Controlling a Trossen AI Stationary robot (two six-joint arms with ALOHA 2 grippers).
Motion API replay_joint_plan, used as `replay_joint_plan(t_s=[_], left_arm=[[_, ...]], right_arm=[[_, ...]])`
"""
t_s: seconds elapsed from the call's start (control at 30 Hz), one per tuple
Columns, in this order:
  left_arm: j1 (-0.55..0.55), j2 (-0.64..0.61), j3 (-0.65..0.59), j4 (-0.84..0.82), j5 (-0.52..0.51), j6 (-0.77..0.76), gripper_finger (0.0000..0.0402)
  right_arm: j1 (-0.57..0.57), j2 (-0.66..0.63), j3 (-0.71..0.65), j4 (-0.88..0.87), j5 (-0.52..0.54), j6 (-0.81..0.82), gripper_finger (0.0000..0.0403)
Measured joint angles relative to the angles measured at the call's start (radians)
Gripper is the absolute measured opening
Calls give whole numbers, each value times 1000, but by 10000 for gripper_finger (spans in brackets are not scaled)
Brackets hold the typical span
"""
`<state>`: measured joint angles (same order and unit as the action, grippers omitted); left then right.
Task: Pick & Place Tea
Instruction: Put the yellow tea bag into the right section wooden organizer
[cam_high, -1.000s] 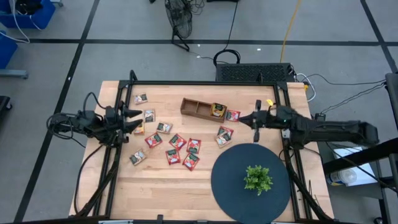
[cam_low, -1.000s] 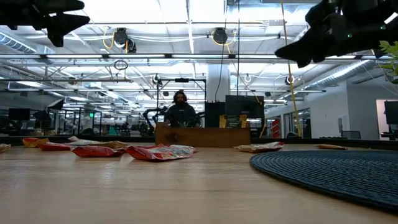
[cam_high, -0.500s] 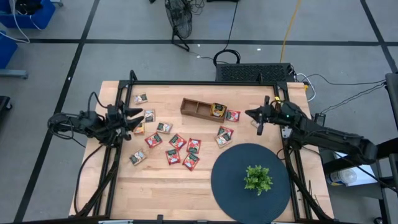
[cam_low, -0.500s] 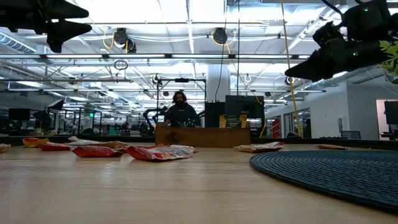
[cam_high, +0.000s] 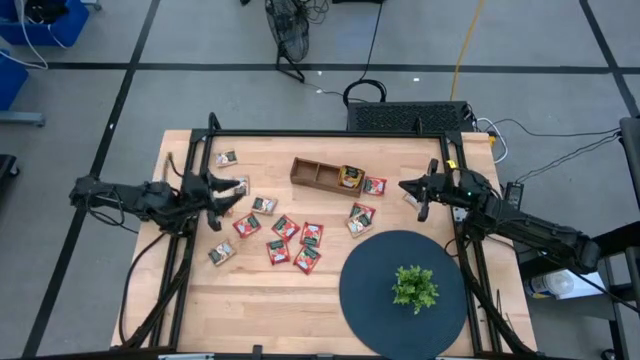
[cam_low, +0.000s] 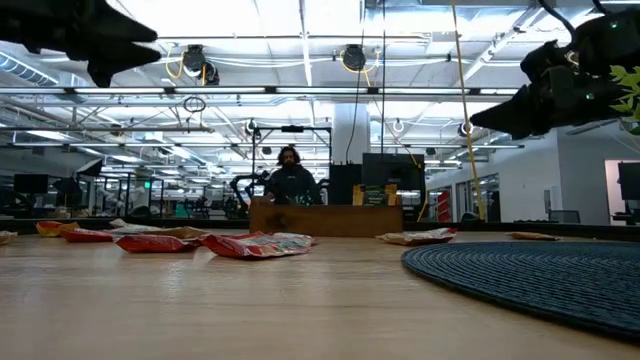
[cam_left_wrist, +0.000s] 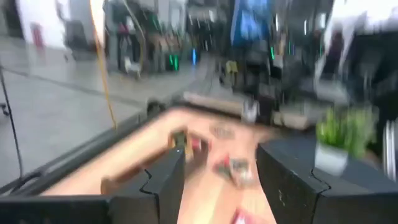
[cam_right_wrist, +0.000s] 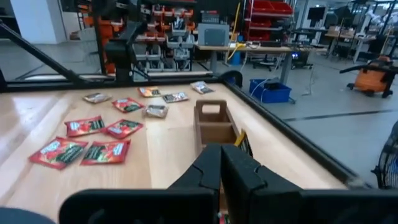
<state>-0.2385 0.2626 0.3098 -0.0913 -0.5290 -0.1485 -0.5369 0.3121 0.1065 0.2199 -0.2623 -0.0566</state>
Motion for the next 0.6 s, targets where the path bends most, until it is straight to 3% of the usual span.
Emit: replay_joint_plan(t_s=[0.13, 0.3, 0.47, 0.6], left_arm=[[-6, 179, 98, -210, -41, -71, 200], [-6, 514, 295, -560, -56, -212, 200], [-6, 840, 451, -922, 38, -374, 200], [-6, 1038, 497, -1108, 121, -491, 200]], right_arm=[[0, 2, -37, -8, -1, 0, 0], [0, 2, -88, -10, -1, 0, 0], [0, 2, -88, -63, -1, 0, 0], [0, 2, -88, -62, -1, 0, 0]])
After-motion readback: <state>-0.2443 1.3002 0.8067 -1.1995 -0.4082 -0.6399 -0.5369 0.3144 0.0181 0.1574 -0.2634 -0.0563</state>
